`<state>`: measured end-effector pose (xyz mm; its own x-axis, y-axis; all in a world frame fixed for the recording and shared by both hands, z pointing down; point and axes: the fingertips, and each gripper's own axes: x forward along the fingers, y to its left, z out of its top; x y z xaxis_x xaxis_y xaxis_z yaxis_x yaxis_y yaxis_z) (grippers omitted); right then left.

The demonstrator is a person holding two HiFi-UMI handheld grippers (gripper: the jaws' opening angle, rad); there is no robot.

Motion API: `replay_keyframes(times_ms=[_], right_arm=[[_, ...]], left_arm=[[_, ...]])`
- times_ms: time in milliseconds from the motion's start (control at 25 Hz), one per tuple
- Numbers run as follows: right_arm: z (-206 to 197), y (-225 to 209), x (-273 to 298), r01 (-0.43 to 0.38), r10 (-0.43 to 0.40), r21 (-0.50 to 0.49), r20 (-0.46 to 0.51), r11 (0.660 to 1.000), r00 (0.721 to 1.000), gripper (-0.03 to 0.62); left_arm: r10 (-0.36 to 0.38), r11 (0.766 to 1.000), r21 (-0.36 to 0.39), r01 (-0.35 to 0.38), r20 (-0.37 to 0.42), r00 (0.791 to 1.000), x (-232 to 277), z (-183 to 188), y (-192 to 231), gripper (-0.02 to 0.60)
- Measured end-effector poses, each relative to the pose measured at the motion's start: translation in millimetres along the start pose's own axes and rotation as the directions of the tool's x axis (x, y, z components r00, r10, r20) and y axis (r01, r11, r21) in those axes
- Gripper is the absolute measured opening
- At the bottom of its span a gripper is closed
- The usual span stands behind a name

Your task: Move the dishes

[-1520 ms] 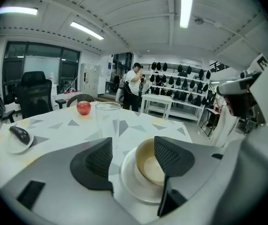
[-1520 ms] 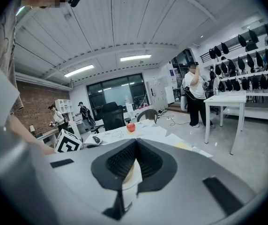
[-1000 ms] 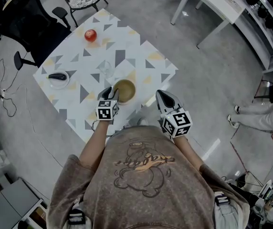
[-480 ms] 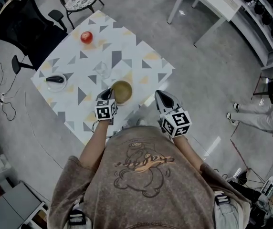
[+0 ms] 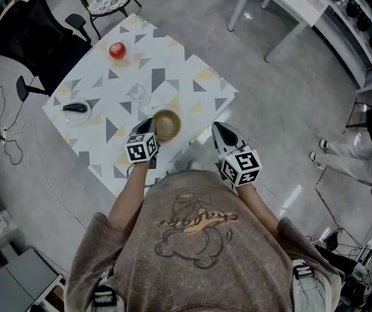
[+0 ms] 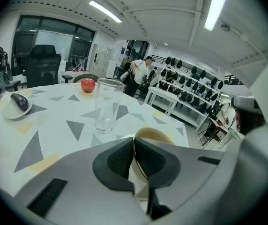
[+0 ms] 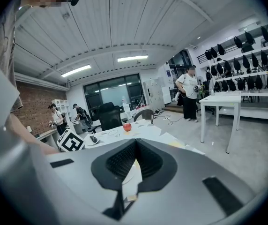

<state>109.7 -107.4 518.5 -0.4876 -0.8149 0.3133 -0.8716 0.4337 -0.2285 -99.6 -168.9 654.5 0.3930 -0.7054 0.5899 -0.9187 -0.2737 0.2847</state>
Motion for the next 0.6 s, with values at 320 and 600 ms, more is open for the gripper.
replay_keyframes(times_ms=[320,600], right_arm=[[0.2,3.4,-1.6,-0.007,0.007,-0.005,0.000,1.000,1.000,0.005],[0.2,4.8,-5.3,-0.006,0.006,-0.010,0.005,1.000,1.000,0.005]], left_arm=[[-0.030,0.997,-0.066,0.035,0.077,0.997,-13.7,25.5,-7.0,0.028],[-0.060,0.993,-0.090,0.074,0.153,0.986,-23.2,52.8,-19.5,0.028]])
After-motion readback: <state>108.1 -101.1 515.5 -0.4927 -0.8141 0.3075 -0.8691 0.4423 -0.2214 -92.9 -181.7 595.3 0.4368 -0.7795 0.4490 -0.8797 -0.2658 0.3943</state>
